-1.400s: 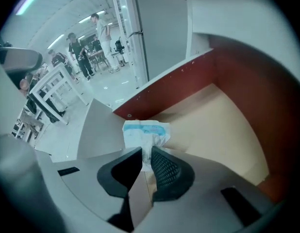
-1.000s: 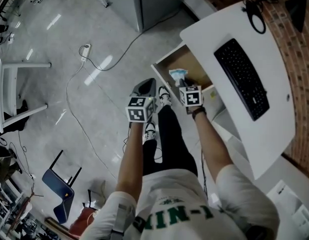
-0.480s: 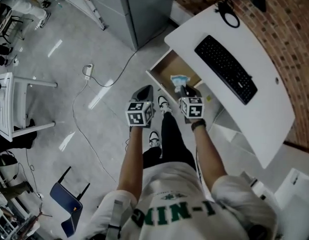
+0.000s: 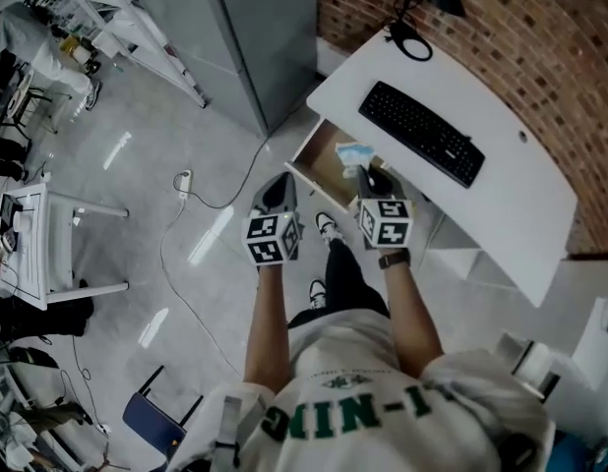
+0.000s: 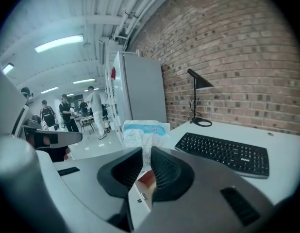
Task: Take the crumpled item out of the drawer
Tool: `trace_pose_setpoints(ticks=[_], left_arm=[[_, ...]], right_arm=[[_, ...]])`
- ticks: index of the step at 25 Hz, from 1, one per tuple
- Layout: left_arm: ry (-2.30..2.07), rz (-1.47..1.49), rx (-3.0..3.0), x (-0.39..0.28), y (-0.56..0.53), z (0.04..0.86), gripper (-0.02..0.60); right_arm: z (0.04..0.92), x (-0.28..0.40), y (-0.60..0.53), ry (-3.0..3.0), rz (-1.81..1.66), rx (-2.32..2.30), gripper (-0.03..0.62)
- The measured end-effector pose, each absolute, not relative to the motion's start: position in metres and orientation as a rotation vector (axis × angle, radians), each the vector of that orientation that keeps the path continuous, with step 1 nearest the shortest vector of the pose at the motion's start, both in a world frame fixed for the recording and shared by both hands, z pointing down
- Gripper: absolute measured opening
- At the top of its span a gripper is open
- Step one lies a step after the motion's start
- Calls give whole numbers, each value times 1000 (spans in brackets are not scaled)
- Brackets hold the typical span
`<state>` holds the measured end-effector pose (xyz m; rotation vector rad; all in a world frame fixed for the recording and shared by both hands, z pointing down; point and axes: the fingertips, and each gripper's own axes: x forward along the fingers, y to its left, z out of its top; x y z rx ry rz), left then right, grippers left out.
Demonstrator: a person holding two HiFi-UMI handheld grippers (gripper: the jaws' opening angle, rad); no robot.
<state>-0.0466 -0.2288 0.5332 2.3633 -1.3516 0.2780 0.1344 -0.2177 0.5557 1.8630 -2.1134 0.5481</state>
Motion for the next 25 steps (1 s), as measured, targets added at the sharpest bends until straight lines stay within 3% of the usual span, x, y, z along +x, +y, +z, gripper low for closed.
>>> trace_pose_setpoints(ticks=[13, 25], left_arm=[[-1542, 175, 2564, -68, -196, 441, -6], [-1549, 127, 2568, -68, -203, 440, -6]], right_arm=[[461, 111, -182, -2261, 283, 1953, 54], [451, 95, -181, -2301, 213, 1883, 54]])
